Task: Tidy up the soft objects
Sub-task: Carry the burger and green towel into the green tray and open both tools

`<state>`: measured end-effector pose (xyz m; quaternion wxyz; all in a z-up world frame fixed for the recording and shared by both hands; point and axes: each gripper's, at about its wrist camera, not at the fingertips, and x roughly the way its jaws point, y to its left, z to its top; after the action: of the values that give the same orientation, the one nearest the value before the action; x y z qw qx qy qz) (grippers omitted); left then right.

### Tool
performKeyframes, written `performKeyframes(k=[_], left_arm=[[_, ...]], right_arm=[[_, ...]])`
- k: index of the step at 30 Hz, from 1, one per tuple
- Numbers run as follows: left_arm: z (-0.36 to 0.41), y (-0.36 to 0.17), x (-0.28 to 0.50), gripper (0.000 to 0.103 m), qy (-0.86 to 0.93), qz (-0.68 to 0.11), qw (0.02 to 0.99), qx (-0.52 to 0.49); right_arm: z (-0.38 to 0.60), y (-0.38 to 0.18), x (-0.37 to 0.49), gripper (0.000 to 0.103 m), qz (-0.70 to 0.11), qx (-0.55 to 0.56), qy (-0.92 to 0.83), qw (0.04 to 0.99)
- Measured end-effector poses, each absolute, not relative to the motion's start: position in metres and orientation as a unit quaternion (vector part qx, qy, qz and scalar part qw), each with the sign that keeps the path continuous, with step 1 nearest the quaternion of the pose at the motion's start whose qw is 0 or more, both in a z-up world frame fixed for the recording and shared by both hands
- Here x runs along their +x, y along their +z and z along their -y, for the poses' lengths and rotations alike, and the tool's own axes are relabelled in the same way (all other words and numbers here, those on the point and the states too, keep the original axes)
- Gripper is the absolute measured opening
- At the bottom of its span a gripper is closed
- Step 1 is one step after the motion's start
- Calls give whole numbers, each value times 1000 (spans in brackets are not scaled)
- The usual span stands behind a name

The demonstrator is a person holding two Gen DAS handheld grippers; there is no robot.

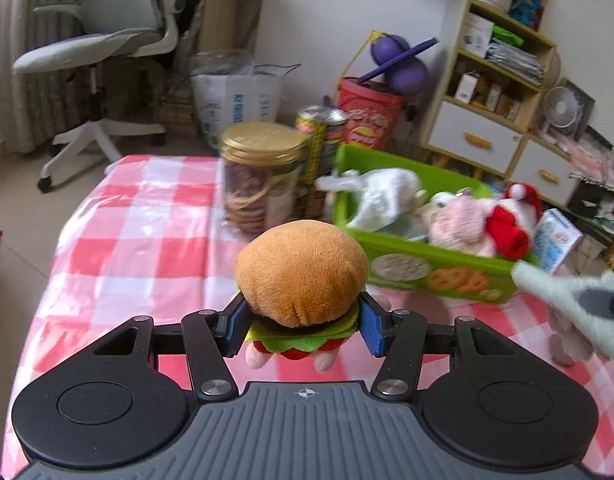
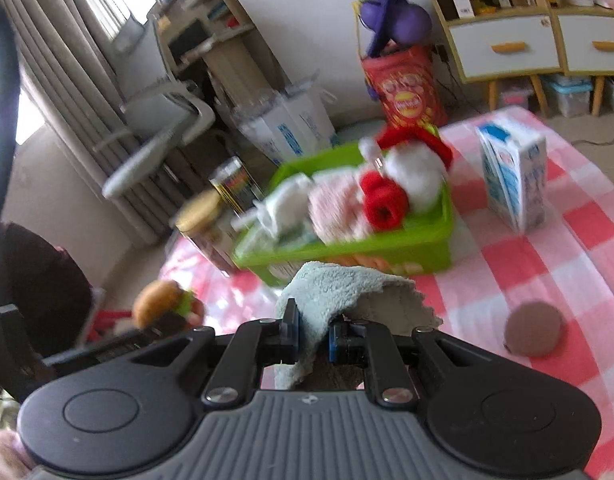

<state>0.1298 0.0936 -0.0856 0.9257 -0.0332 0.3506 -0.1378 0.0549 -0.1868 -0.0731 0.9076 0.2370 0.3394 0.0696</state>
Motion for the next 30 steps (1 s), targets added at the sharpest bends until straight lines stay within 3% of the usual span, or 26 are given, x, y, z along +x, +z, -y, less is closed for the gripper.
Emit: performKeyframes(k=[16, 30], left_arm=[[-28, -46, 170, 55, -180, -315, 932, 6], [53, -52, 243, 55, -221, -308, 924, 46]], right_arm=[[229, -12, 108, 0, -274, 295, 81, 912], [262, -37, 207, 0, -288, 312, 55, 904]])
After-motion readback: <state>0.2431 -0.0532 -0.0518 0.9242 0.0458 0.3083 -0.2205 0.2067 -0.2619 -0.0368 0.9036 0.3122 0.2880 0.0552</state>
